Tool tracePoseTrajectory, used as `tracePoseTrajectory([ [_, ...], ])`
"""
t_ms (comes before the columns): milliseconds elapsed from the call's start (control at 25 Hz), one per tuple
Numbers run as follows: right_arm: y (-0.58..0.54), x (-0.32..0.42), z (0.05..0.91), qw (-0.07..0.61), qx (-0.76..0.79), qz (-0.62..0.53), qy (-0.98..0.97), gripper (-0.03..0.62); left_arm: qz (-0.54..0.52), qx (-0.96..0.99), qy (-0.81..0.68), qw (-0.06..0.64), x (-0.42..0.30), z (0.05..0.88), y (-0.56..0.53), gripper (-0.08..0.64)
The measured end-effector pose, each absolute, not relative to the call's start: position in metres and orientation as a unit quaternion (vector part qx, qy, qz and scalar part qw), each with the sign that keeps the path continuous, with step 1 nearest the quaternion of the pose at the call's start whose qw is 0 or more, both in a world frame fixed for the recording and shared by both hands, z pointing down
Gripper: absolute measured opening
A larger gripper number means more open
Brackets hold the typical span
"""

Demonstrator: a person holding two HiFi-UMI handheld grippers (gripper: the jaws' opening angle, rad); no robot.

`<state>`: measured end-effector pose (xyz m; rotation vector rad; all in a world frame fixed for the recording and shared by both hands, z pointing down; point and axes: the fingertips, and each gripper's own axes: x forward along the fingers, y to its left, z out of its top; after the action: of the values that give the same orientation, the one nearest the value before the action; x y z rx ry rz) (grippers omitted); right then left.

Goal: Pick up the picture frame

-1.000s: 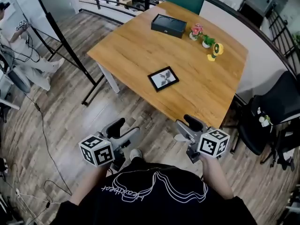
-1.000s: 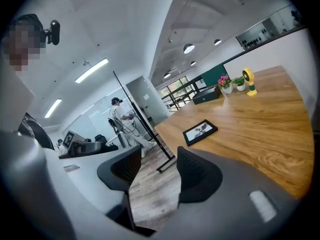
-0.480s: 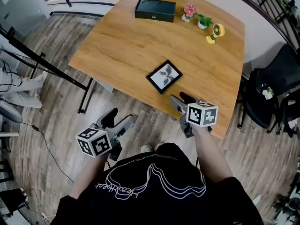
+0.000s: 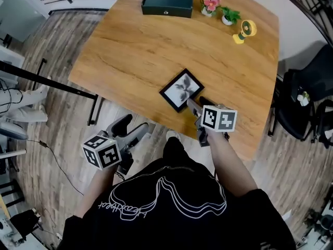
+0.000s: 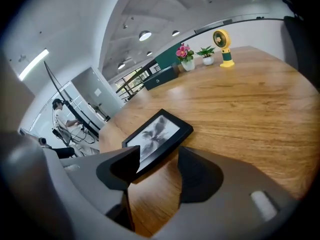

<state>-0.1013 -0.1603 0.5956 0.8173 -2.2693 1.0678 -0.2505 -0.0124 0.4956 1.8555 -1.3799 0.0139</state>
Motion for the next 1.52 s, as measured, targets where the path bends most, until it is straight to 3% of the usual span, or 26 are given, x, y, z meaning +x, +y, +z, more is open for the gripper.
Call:
tracePoseTrajectory([
  [760,-0.169,-0.106,0.612,0.344,0.357,0.358,-0.791,0.241,0.074,0.782,-0.472,0.4,-0.282,0.516,-0.1,0.327],
  [1240,-0.176,-0.102,0.617,0.317,0.473,0.363,-0.737,0.235,0.128,0.849,-0.33,0.393,-0.303,0.522,-0.143,0.325],
  [1520,-0.178,-0.101,0.616,0.263,0.498,0.412,-0.717,0.149,0.139,0.863,-0.286,0.392,-0.306,0.525,-0.157,0.324],
])
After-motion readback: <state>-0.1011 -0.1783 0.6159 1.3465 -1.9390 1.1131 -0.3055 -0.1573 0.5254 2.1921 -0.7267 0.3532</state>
